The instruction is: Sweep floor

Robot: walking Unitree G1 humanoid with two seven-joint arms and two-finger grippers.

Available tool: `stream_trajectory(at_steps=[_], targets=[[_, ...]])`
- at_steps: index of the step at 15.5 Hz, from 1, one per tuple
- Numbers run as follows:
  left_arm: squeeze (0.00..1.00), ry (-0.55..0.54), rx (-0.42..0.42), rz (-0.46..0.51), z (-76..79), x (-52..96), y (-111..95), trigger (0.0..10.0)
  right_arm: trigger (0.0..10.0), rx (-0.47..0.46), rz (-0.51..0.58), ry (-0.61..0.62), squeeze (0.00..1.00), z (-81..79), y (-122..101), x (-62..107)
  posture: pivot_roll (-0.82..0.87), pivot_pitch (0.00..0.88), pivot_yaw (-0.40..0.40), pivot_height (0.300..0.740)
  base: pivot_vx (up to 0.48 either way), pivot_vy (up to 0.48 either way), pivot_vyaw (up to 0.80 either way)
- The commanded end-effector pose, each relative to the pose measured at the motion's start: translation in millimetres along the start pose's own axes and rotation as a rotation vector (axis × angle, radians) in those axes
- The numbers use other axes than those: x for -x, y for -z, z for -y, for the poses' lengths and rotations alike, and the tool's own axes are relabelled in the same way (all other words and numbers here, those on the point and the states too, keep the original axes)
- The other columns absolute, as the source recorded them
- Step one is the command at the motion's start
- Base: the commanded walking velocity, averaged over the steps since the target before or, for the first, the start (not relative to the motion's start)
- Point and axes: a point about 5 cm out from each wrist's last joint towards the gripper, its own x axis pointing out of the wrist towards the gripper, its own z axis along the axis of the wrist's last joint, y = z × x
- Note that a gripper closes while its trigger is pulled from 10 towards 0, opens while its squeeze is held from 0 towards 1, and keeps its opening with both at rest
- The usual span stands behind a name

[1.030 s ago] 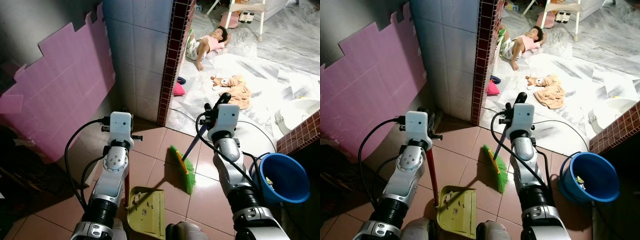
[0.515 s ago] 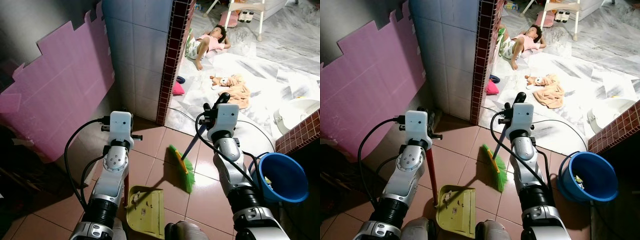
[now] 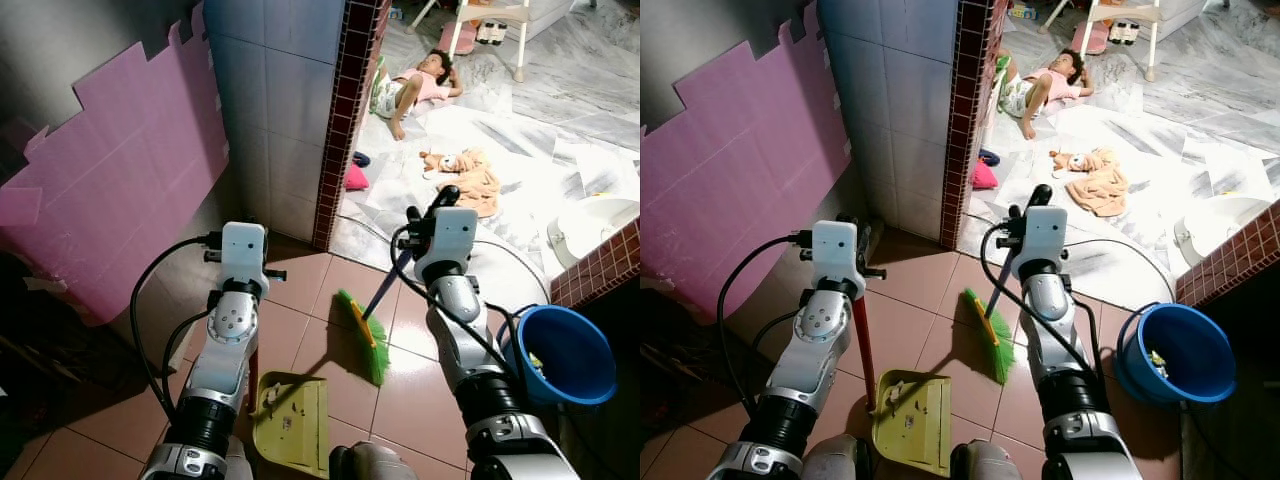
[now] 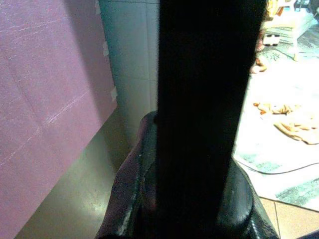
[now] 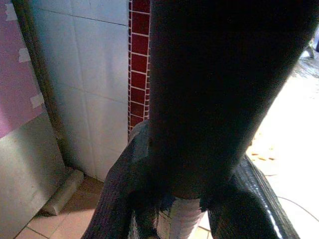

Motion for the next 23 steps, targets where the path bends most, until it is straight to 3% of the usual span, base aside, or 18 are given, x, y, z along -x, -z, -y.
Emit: stream_trajectory(at_steps=[1, 20, 23], targets=[[0.00, 0.027, -0.005, -0.026, 7.3, 1.0, 3.0, 10.0, 10.0, 0.028, -0.047, 0.013, 0.00, 6.1, 7.8, 2.7, -0.04, 0.096, -0.094, 0.731, 0.000, 0.000, 0.00], [0.00, 0.057, -0.011, -0.010, 3.3, 1.3, -0.8, 10.0, 10.0, -0.023, -0.052, 0.052, 0.00, 0.7, 8.9, 4.0, -0.02, 0.099, -0.061, 0.731, 0.000, 0.000, 0.00], [0.00, 0.101, -0.030, -0.003, 4.1, 1.4, -1.9, 10.0, 10.0, -0.051, -0.060, 0.072, 0.00, -1.3, 10.5, 2.9, -0.01, 0.087, -0.041, 0.731, 0.000, 0.000, -0.76]])
